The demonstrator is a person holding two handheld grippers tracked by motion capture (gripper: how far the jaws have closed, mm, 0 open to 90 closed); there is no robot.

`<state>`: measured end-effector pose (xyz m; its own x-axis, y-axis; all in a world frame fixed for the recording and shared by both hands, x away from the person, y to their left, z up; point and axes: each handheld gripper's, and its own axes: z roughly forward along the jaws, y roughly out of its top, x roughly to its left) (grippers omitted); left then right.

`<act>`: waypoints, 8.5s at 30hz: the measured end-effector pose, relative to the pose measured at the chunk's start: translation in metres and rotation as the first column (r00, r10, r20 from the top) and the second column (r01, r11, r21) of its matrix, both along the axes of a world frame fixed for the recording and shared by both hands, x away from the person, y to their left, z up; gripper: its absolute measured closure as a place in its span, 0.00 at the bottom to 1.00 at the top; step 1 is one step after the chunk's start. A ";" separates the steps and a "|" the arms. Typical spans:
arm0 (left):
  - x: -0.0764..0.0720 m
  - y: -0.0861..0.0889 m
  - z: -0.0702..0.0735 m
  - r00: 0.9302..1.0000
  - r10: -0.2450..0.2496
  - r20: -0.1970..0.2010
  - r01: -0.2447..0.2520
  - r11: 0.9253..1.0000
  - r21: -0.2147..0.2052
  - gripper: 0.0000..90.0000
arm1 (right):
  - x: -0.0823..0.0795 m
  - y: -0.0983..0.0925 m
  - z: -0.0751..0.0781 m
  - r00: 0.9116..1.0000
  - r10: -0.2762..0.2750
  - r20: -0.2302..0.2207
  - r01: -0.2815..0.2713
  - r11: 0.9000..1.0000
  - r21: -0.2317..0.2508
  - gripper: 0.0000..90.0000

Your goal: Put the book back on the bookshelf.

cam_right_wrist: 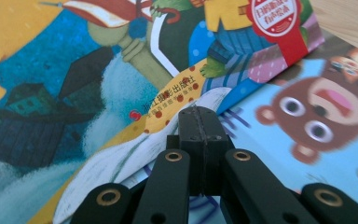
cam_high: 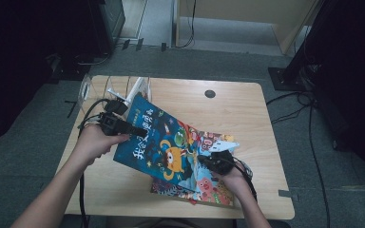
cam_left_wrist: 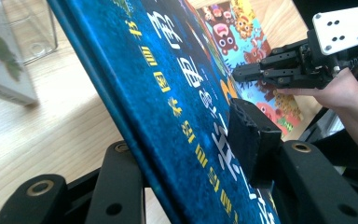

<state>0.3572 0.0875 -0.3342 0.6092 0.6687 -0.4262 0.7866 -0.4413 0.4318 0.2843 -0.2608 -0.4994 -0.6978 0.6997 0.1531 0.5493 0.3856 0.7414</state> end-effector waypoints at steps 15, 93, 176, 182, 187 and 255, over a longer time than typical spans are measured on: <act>0.018 -0.005 0.032 0.995 -0.037 -0.096 0.048 0.993 0.111 0.72 | 0.000 0.036 0.001 0.996 0.082 0.026 -0.081 0.996 -0.033 1.00; 0.019 0.218 0.092 0.869 0.483 -0.106 -0.466 0.872 0.151 0.92 | 0.014 0.033 -0.003 0.993 0.056 0.100 -0.048 0.995 -0.083 0.37; 0.136 0.214 0.083 0.848 0.529 0.021 -0.528 0.841 0.117 0.55 | -0.001 0.027 -0.003 0.994 0.015 0.105 -0.006 0.996 -0.085 0.36; 0.132 0.218 0.090 0.851 0.525 0.017 -0.524 0.845 0.108 0.53 | -0.001 0.026 -0.003 0.994 0.014 0.105 -0.005 0.996 -0.084 0.36; 0.125 0.225 0.102 0.846 0.532 0.021 -0.532 0.841 0.100 0.54 | -0.001 0.026 -0.003 0.994 0.013 0.104 -0.005 0.997 -0.083 0.36; 0.032 0.100 -0.009 0.964 0.255 0.074 -0.260 0.963 0.071 0.50 | 0.018 -0.008 -0.003 0.995 -0.044 0.091 0.049 0.997 -0.052 0.45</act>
